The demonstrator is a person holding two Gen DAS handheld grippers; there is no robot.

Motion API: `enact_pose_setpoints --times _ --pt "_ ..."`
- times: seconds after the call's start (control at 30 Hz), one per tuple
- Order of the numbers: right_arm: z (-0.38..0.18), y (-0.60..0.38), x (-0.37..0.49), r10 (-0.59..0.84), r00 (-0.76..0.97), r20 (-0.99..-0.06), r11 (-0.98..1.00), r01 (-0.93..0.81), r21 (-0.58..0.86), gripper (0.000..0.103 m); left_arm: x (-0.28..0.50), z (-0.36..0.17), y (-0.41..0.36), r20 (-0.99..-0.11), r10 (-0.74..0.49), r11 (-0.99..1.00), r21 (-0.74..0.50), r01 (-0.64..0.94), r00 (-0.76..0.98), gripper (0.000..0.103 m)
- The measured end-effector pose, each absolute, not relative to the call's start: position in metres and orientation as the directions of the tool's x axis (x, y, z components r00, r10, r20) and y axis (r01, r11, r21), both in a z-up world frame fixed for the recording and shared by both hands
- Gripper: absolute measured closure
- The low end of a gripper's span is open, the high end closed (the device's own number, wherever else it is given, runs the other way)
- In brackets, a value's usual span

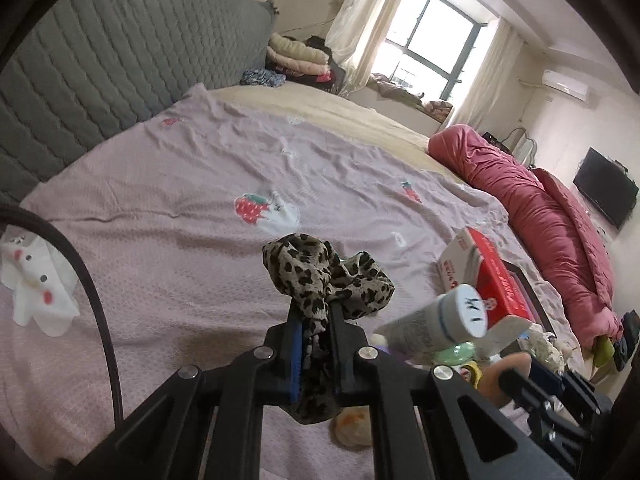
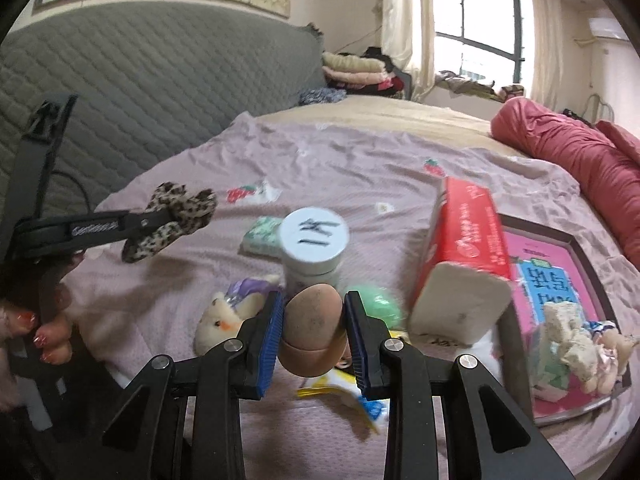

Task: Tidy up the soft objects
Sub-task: 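Carry the scrunchie and sponge over the pink tray with both tools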

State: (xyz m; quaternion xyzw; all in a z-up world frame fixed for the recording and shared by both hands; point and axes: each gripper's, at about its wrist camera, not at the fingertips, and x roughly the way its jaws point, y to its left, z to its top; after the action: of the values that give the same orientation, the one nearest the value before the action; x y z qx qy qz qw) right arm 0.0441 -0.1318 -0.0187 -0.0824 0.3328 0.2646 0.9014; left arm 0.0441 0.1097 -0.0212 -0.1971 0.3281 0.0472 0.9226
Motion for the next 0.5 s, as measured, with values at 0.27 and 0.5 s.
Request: enact_pose_setpoints --times 0.27,0.5 --pt "0.000 -0.178 0.054 0.394 0.706 -0.589 0.898 -0.434 0.080 0.071 0.029 0.017 0.063 -0.587 -0.060 0.950 -0.282 -0.134 0.807 0.092" --pt "0.018 -0.235 0.059 0.331 0.774 -0.539 0.941 -0.317 0.123 0.072 0.027 0.036 0.015 -0.584 -0.105 0.968 -0.245 -0.052 0.805 0.092"
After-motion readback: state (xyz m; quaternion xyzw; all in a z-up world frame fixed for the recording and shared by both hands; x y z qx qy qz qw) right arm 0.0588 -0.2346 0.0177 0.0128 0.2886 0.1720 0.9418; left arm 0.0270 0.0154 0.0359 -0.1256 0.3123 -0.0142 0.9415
